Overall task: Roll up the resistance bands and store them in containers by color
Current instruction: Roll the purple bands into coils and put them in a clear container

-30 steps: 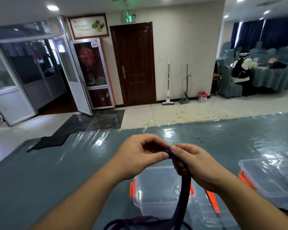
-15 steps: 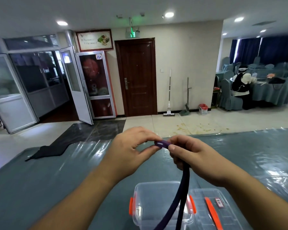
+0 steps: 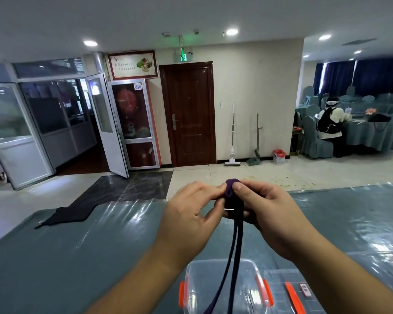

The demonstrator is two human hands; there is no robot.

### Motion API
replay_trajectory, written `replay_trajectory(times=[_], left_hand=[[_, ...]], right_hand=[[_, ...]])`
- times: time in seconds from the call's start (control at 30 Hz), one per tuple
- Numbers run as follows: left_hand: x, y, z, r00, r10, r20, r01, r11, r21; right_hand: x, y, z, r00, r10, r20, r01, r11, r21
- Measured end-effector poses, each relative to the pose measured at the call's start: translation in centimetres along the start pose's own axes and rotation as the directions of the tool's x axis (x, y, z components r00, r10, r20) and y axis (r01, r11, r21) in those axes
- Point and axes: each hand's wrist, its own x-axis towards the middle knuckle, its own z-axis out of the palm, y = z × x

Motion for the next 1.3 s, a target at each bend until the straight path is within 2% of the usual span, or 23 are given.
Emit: replay_trajectory(times=[0.07, 0.13, 0.27, 0.43, 0.57, 0.63, 0.73, 0.83, 0.9, 0.93, 1.0, 1.07, 1.13, 1.2, 1.3], left_hand=[[0.4, -0.3, -0.6, 0.999, -0.010, 0.041, 0.011, 1.000, -0.025], [0.9, -0.6, -1.3, 0.988, -0.059, 0.142, 0.066, 0.997, -0.048], [1.6, -1.0, -1.7, 0.947, -0.023, 0.322, 0.040, 0.998, -0.047], [2.0, -0.8, -1.6, 0.965, 0.020, 0.262, -0.017, 1.000, -0.013], [1.8, -0.2, -1.5, 0.983, 0.008, 0.183, -0.010, 1.000, 0.008], [1.7, 0.2, -1.4, 0.980, -0.050, 0.190, 0.050, 0.999, 0.005], [1.8, 0.4, -1.4, 0.937, -0.209, 0.280, 0.243, 0.966, -0.089], [2.3, 0.2, -2.0, 0.842, -0.304, 0.446, 0.443, 0.861, -0.250], [2.5, 0.2, -2.4, 0.810, -0.338, 0.480, 0.514, 0.803, -0.302], [2.7, 0.1, -2.5, 0.810, -0.354, 0.469, 0.528, 0.788, -0.317], [2.8, 0.1, -2.5, 0.821, -0.394, 0.413, 0.548, 0.745, -0.380], [2.9, 0.3, -2.3, 0.823, -0.454, 0.340, 0.567, 0.653, -0.502], [2.9, 0.6, -1.7, 0.803, -0.524, 0.285, 0.569, 0.532, -0.627], [2.8, 1.2, -0.8, 0.768, -0.585, 0.262, 0.558, 0.409, -0.722], [2.4, 1.3, 0.0, 0.713, -0.626, 0.316, 0.563, 0.242, -0.790]], right_hand=[[-0.1, -0.1, -0.1, 1.000, 0.015, 0.013, -0.015, 1.000, -0.004], [-0.2, -0.3, -0.4, 0.998, 0.028, 0.049, -0.026, 0.999, -0.044], [-0.3, -0.7, -0.8, 0.989, 0.079, 0.123, -0.063, 0.990, -0.127], [-0.2, -0.4, -0.7, 0.988, 0.085, 0.128, -0.083, 0.996, -0.018], [-0.3, -0.6, -1.2, 0.990, 0.049, 0.128, -0.024, 0.980, -0.195], [-0.3, -0.9, -1.5, 0.989, 0.032, 0.143, 0.010, 0.958, -0.286], [-0.3, -1.1, -1.9, 0.984, 0.034, 0.174, 0.040, 0.913, -0.405], [-0.3, -1.6, -2.2, 0.977, 0.056, 0.207, 0.074, 0.819, -0.569], [-0.2, -1.9, -2.4, 0.969, 0.054, 0.241, 0.121, 0.747, -0.653], [-0.1, -2.1, -2.4, 0.965, 0.046, 0.258, 0.140, 0.740, -0.658], [0.2, -2.2, -2.4, 0.966, 0.002, 0.257, 0.151, 0.807, -0.571], [0.4, -2.0, -2.3, 0.976, -0.054, 0.212, 0.143, 0.891, -0.431], [0.5, -1.5, -2.0, 0.982, -0.103, 0.158, 0.155, 0.920, -0.360], [0.7, -1.0, -1.6, 0.982, -0.148, 0.116, 0.182, 0.899, -0.397], [0.7, -0.8, -1.5, 0.975, -0.193, 0.109, 0.219, 0.771, -0.598]])
